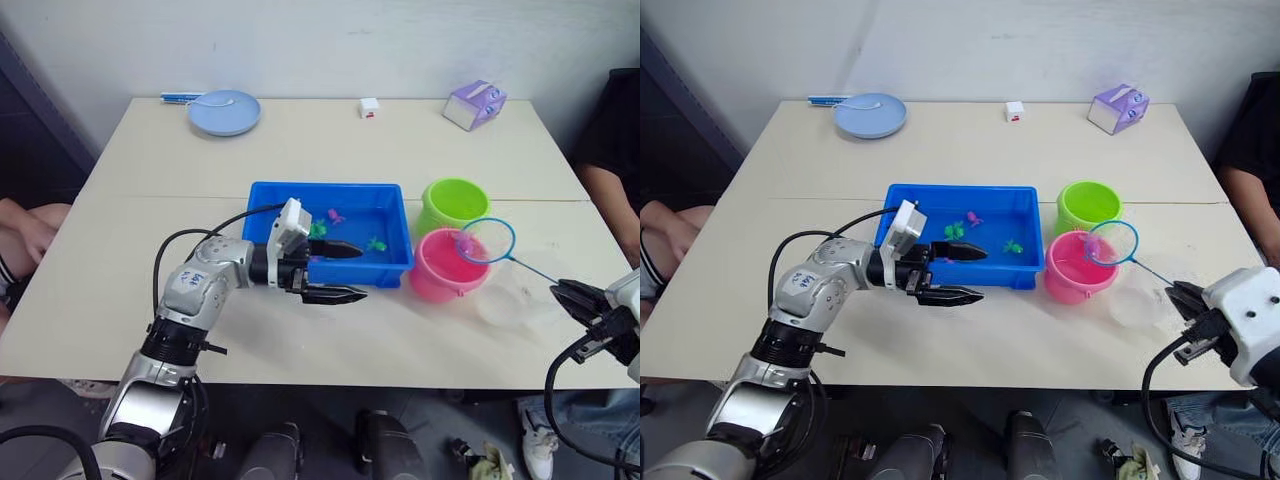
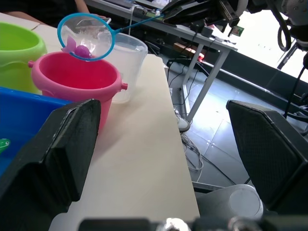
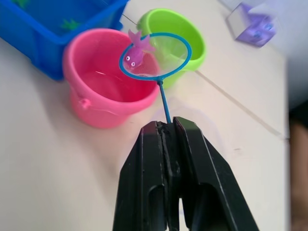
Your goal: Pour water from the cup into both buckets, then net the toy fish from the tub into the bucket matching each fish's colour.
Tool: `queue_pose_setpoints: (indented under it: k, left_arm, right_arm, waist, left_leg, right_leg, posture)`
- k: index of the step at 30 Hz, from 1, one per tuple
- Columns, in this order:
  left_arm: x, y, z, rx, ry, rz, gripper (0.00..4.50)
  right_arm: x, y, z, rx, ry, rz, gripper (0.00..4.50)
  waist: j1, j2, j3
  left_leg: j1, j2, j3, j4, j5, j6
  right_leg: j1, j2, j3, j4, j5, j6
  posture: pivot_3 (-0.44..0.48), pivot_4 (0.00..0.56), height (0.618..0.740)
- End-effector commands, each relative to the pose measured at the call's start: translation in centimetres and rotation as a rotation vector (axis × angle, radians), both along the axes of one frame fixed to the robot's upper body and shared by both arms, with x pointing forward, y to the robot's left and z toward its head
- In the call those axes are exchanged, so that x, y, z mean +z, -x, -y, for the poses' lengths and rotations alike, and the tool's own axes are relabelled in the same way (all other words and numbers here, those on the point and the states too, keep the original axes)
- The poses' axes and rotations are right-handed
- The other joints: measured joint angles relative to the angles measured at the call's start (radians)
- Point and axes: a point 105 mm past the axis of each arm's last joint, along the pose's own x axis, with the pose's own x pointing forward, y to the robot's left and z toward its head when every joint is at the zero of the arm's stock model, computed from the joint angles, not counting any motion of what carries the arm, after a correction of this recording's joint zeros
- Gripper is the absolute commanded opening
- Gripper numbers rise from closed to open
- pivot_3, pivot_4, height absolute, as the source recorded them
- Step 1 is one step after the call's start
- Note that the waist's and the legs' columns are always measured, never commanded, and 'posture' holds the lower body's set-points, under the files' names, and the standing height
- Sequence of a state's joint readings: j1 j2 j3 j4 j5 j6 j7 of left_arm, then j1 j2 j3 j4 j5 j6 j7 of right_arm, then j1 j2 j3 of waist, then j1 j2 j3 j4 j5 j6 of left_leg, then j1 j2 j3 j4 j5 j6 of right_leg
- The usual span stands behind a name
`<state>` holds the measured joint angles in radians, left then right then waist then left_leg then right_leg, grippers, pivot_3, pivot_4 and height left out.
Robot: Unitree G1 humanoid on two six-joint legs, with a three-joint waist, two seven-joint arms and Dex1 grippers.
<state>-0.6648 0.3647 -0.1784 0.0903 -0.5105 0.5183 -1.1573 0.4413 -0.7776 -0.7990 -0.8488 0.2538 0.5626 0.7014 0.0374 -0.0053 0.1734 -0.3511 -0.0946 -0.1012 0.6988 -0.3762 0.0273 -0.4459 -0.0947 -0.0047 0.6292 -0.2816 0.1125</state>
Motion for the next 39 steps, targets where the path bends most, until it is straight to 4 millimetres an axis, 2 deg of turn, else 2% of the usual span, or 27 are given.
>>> queue_pose_setpoints:
  k: [1,6,12,14,17,21,23,27,28,30,33,39]
  left_arm:
    - [0.8,0.1,0.4,-0.03,0.01,0.043,4.5]
    - [0.9,-0.1,0.4,-0.032,0.01,0.051,4.5]
    - [0.9,-0.3,0.3,-0.019,0.011,0.057,4.5]
    - [0.9,-0.3,0.3,-0.014,0.012,0.056,4.5]
    - [0.8,-0.4,0.2,-0.007,0.01,0.057,4.5]
    - [0.8,-0.5,0.1,-0.001,0.007,0.06,4.5]
    - [0.8,-0.5,0.1,0.002,0.006,0.064,4.5]
    - [0.8,-0.7,0.1,0.011,0.007,0.072,4.5]
    - [0.8,-0.7,0.1,0.012,0.008,0.072,4.5]
    - [0.8,-0.7,0.0,0.014,0.008,0.073,4.5]
    - [0.9,-0.8,0.0,0.018,0.008,0.076,4.5]
    - [0.9,-1.0,-0.1,0.029,0.009,0.08,4.5]
  right_arm:
    - [1.6,-0.1,-0.6,0.046,0.278,0.107,0.79]
    - [1.0,-0.6,-1.2,0.174,0.676,0.096,0.79]
    - [0.9,-1.1,-1.2,0.265,0.94,0.162,0.79]
    - [0.9,-1.3,-1.0,0.267,0.944,0.175,0.79]
    - [-0.6,-0.9,-1.9,0.359,0.911,0.117,0.79]
    - [0.3,-1.5,-0.9,0.313,0.959,0.147,0.79]
    - [-1.1,-1.0,-1.7,0.387,0.94,0.094,0.79]
    - [1.5,-2.2,-0.4,0.28,1.019,0.195,0.79]
    - [1.1,-2.2,-0.7,0.308,1.008,0.182,0.79]
    - [-0.9,-1.6,-1.9,0.418,0.958,0.112,0.79]
    - [-1.9,-1.3,-2.4,0.459,0.933,0.083,0.79]
    - [0.8,-2.7,-1.3,0.343,1.029,0.19,0.79]
  waist:
    - [-0.001,0.0,0.0]
    - [-0.001,0.0,0.0]
    - [0.0,0.0,0.0]
    - [-0.002,0.0,0.0]
    - [-0.003,0.0,0.0]
    - [-0.008,0.0,0.0]
    - [-0.008,0.0,0.0]
    - [-0.011,0.0,0.0]
    - [-0.011,0.0,0.0]
    - [-0.012,0.0,0.0]
    - [-0.01,0.0,0.0]
    - [-0.011,0.0,0.0]
  left_leg:
    - [0.0,0.0,0.0,0.0,0.0,0.0]
    - [0.0,0.0,0.001,0.0,0.0,0.0]
    - [0.0,-0.001,0.001,0.0,0.0,0.0]
    - [0.0,0.0,0.001,0.0,0.0,0.0]
    - [0.0,0.0,0.001,0.0,0.0,0.0]
    - [0.0,-0.001,0.001,0.0,0.0,0.0]
    - [0.0,0.0,0.001,0.0,0.0,0.0]
    - [0.0,-0.001,0.001,0.0,0.0,0.0]
    - [0.0,-0.001,0.001,0.0,0.0,0.0]
    - [0.0,0.0,0.001,0.0,0.0,0.0]
    - [0.0,0.001,0.0,-0.001,0.0,0.0]
    - [0.001,-0.001,0.001,0.0,0.001,0.001]
  right_leg:
    - [0.0,0.0,0.0,0.0,0.0,0.0]
    - [0.0,0.001,0.001,0.0,0.0,0.0]
    - [0.0,0.001,0.001,0.0,0.0,0.001]
    - [0.0,0.001,0.001,0.0,0.0,0.001]
    - [0.0,0.001,0.001,0.0,0.0,0.001]
    - [0.0,0.001,0.001,0.0,0.0,0.001]
    - [0.0,0.001,0.001,0.0,0.0,0.001]
    - [0.0,0.001,0.001,0.0,0.0,0.001]
    - [0.0,0.001,0.002,0.0,0.0,0.001]
    - [0.0,0.001,0.001,0.0,0.0,0.001]
    - [0.0,0.001,0.001,-0.001,0.0,0.001]
    - [0.001,0.001,0.002,-0.001,0.001,0.002]
  posture:
    - [0.0,0.15,0.74]
    - [0.0,0.15,0.74]
    - [0.0,0.15,0.74]
    - [0.0,0.15,0.74]
    - [0.0,0.15,0.74]
    - [0.0,0.15,0.74]
    - [0.0,0.15,0.74]
    - [0.0,0.15,0.74]
    - [0.0,0.15,0.74]
    - [0.0,0.15,0.74]
    - [0.0,0.15,0.74]
    - [0.0,0.15,0.74]
